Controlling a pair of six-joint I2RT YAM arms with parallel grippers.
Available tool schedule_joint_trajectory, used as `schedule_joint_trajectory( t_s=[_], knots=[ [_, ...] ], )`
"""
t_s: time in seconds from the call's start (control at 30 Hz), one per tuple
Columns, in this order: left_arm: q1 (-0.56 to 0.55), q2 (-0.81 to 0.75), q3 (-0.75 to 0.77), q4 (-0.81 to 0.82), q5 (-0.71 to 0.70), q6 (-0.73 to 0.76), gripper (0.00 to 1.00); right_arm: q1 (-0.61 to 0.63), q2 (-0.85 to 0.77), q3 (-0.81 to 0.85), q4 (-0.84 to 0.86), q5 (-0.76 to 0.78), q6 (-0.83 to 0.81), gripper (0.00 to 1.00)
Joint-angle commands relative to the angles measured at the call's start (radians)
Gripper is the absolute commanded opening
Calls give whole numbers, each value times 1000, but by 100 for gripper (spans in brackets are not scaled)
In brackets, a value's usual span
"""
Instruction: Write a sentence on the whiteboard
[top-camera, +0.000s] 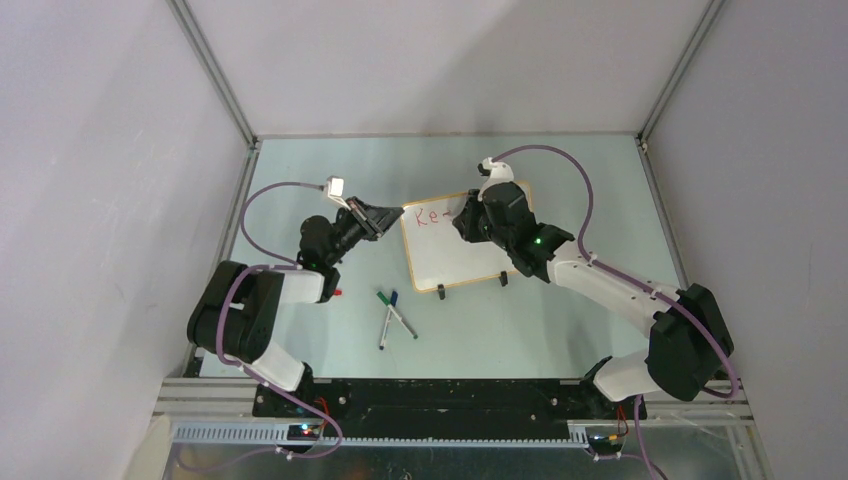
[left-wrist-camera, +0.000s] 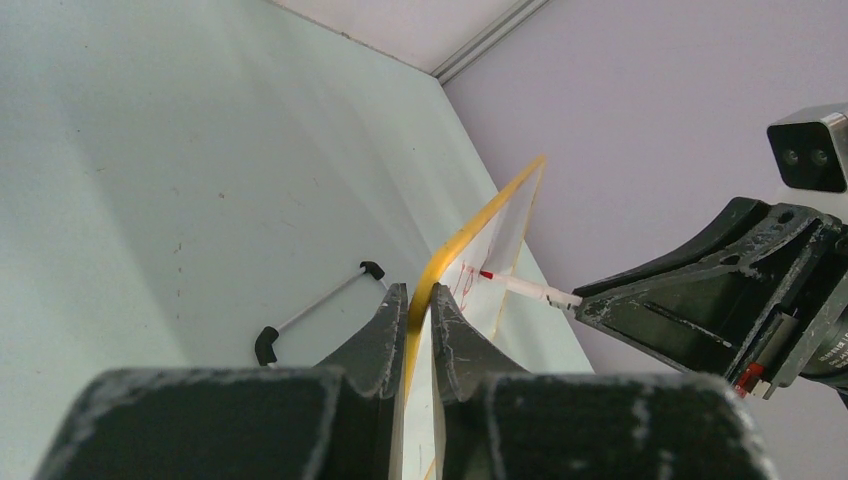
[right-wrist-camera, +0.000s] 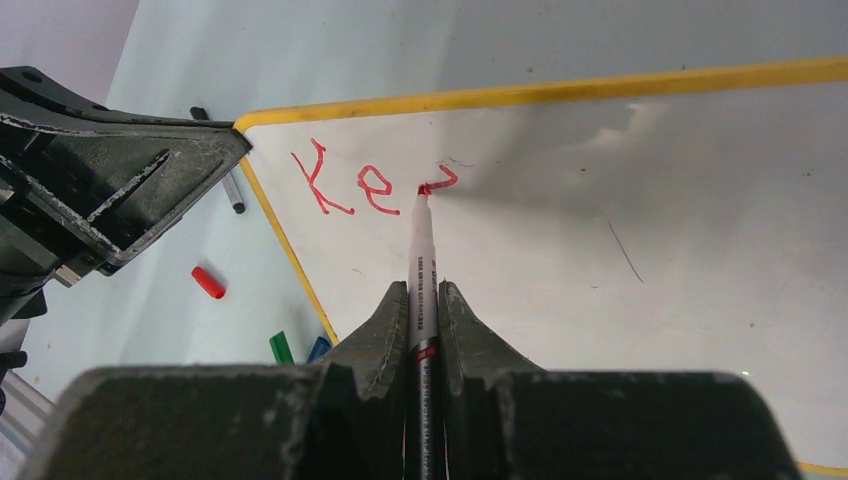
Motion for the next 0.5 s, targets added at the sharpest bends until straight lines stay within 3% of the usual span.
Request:
schedule_joint_trajectory(
  t_s=[0.0,0.47],
  knots=[
    [-7,-39,6,17,-7,21,0,-10,-36,35,38,19,-2,0],
    [-6,-36,8,16,-9,22,0,-28,-27,35,54,14,7,0]
  ],
)
